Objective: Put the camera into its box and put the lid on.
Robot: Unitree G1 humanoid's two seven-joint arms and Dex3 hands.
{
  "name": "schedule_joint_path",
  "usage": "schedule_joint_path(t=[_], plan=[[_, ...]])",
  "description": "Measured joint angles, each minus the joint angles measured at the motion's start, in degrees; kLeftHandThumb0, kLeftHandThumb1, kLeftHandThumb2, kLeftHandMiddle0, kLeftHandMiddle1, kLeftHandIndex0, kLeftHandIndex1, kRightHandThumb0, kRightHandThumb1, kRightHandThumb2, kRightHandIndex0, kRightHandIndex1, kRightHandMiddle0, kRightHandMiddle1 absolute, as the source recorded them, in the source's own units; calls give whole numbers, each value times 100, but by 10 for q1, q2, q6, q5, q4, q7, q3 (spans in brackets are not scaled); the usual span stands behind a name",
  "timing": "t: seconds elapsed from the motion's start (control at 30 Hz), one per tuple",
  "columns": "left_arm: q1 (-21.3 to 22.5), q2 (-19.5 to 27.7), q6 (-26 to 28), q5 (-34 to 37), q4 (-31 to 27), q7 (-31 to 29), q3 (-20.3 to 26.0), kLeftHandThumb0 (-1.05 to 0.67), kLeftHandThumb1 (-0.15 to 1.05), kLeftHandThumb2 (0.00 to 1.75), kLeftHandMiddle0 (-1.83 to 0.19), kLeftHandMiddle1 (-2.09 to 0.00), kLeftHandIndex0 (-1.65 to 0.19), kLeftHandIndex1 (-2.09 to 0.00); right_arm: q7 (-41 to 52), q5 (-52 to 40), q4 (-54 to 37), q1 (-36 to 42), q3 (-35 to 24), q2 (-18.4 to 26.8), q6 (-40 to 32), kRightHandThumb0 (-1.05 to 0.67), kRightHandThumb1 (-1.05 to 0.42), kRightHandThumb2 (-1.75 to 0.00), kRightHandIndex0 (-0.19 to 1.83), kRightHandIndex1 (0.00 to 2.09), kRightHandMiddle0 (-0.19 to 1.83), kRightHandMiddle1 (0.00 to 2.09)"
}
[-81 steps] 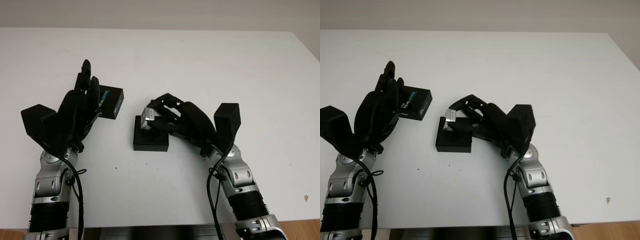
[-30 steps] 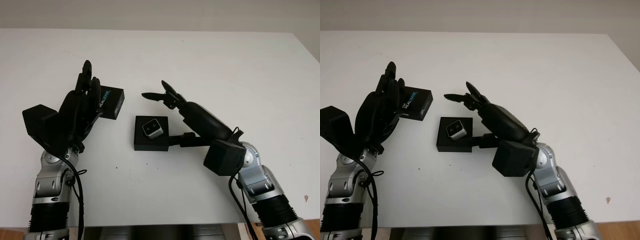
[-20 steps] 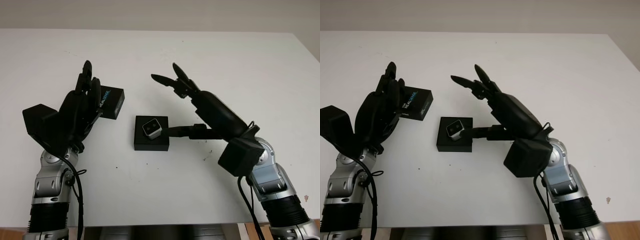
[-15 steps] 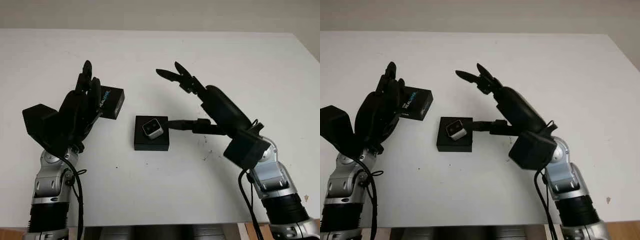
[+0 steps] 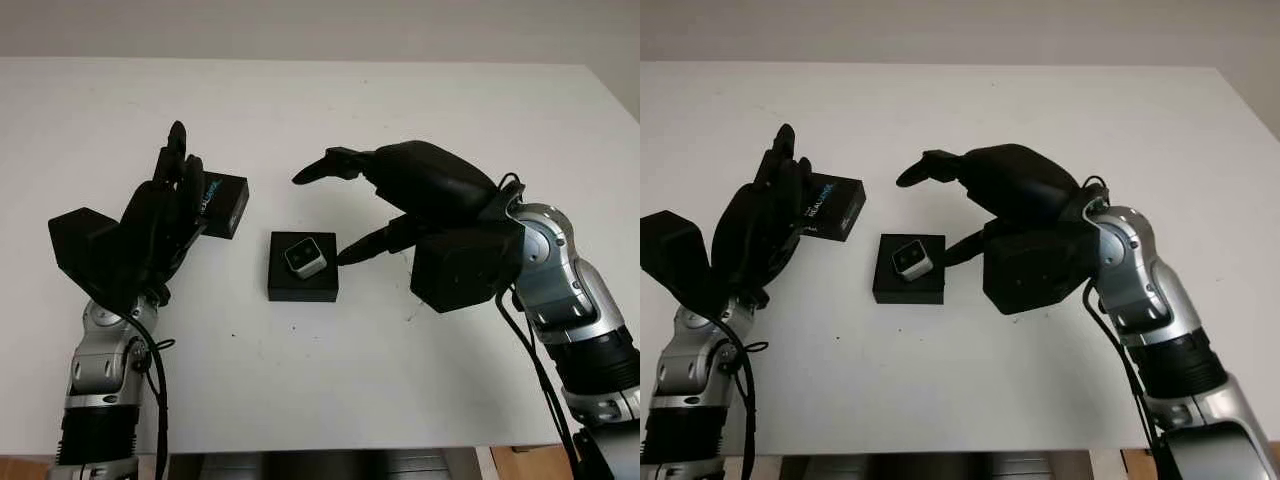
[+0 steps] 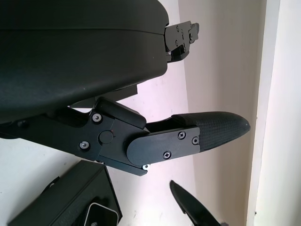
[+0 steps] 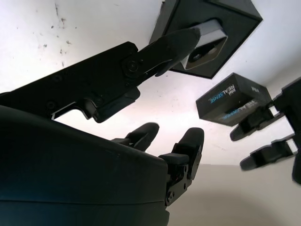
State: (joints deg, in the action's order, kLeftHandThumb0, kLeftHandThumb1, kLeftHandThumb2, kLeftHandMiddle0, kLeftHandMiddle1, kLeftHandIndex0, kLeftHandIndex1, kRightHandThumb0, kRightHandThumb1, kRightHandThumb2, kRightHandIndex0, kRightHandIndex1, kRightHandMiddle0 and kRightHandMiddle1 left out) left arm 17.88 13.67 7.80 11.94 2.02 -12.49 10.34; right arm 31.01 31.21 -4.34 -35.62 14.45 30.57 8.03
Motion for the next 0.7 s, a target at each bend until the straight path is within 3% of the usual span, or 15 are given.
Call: schedule_joint_path(t=[0.07,0.2,0.43,0.57,0.7], plan=[[0,-2,0,0,-1,2,-1,-84,105,65,19,0,19,0,12,21,-13,-2,11,2,-2,-75,-81,-5,31,77,32,55],[0,-2,0,-1,-1,4,-2,-85,105,66,19,0,19,0,19,56,-36,-4,25,8,3,-76,-81,-5,25,85,34,58],[0,-3,0,-2,-1,7,-2,-85,105,64,19,0,19,0,-13,113,-57,10,39,8,16,-80,-84,-6,16,112,27,88],[0,-4,0,0,-1,5,-2,-85,105,64,19,0,19,0,-40,131,-50,15,51,5,33,-77,-89,-6,14,147,27,103],[0,-4,0,0,-1,5,-2,-85,105,63,19,0,19,0,-78,138,-29,15,54,-1,51,-74,-90,-6,13,162,29,112]])
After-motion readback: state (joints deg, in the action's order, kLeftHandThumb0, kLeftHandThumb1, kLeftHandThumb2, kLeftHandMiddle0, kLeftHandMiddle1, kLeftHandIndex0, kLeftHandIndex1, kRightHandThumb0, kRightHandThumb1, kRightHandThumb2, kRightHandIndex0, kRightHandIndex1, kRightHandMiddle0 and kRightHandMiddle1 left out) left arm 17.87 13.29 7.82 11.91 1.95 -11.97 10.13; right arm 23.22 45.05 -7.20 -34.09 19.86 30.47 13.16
